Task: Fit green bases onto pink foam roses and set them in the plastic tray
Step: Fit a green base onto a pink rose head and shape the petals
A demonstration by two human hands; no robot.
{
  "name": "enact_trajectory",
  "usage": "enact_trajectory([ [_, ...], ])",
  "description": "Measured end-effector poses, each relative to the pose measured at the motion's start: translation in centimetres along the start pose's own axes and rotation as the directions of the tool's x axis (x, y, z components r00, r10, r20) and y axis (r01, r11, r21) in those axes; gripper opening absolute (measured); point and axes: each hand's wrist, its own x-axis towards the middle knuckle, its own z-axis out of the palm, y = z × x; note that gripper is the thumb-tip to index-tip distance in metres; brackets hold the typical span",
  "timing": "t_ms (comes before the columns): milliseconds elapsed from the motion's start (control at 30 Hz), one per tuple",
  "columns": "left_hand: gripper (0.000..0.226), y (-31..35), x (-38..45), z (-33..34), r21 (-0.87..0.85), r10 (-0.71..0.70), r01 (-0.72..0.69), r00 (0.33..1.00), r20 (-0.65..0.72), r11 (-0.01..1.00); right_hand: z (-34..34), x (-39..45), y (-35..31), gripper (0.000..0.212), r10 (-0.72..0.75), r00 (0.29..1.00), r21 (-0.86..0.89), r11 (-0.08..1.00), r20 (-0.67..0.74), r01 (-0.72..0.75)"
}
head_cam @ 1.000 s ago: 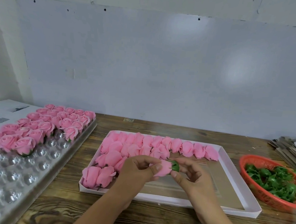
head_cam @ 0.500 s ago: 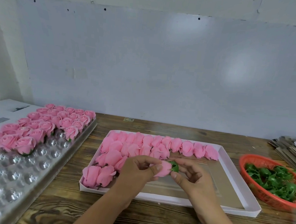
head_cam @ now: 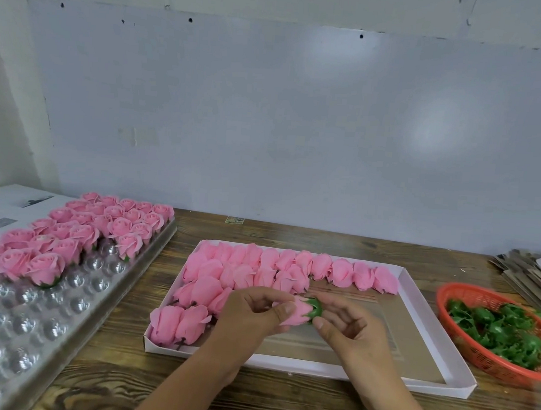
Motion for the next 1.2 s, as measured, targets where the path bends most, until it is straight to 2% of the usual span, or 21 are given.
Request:
enact_trajectory([
  [467, 0.017, -0.33, 0.02, -0.10, 0.035, -0.005, 0.003, 0.999, 0.048, 0.999, -0.21, -0.13, 0.20, 0.034, 0.008, 0.997, 0.002, 1.000, 0.076, -0.009],
  [700, 0.015, -0.72, 0.17, -0.17, 0.069, -0.018, 0.013, 0.997, 0.071, 0.998, -0.52, -0.09, 0.83, 0.032, 0.022, 0.998, -0.041, 0.999, 0.066, -0.019],
  [767, 0.015, -0.84, 0.27, -0.26, 0.085, -0.019, 0.013, 0.997, 0.074, 0.996, -0.50, -0.14, 0.91, 0.032, 0.025, 0.998, -0.098, 0.995, 0.062, -0.018],
  [833, 0.018, -0.90, 0.28, -0.27, 0.121, -0.018, 0.009, 0.997, 0.073, 0.993, -0.44, -0.24, 0.75, 0.033, 0.008, 0.998, -0.238, 0.971, 0.064, 0.008],
  [967, 0.034, -0.76, 0.14, -0.03, 0.205, 0.039, -0.051, 0.997, 0.060, 0.977, -0.47, -0.63, 0.06, 0.042, -0.064, 0.996, -0.574, 0.814, 0.069, 0.092],
  [1067, 0.047, -0.72, 0.10, -0.11, 0.228, 0.090, -0.104, 0.993, 0.072, 0.968, -0.41, -0.76, -0.07, 0.042, -0.102, 0.993, -0.614, 0.782, 0.052, 0.112],
  [1200, 0.055, -0.64, -0.03, -0.20, 0.304, 0.138, -0.163, 0.985, 0.103, 0.939, -0.20, -0.73, -0.08, 0.038, -0.064, 0.996, -0.613, 0.785, 0.060, 0.088],
])
